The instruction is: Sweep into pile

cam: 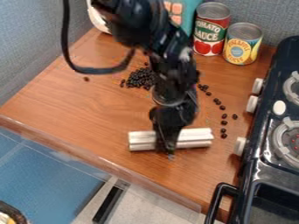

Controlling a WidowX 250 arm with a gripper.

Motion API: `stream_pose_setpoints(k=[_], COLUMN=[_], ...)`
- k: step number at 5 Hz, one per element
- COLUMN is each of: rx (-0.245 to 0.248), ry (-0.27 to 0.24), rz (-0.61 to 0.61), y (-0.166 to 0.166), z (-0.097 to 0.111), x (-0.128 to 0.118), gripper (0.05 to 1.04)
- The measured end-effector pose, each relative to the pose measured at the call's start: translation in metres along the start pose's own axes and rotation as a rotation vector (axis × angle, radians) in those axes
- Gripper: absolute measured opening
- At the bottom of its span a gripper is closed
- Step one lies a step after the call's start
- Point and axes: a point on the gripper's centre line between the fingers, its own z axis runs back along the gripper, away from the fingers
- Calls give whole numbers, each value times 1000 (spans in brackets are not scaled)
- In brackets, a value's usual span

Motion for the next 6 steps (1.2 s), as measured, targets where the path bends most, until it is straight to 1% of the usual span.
stream_pose_setpoints(k=[1, 2, 3, 5, 6], rx=[12, 39, 74, 113, 120], ry=[-3, 13, 11, 8, 20], rz=[-4, -1, 20, 92, 161], y=[-5, -3, 6, 18, 21], z=[0, -4, -9, -12, -13], x=[6, 11, 23, 39, 40], gripper=[397, 397, 397, 396, 396])
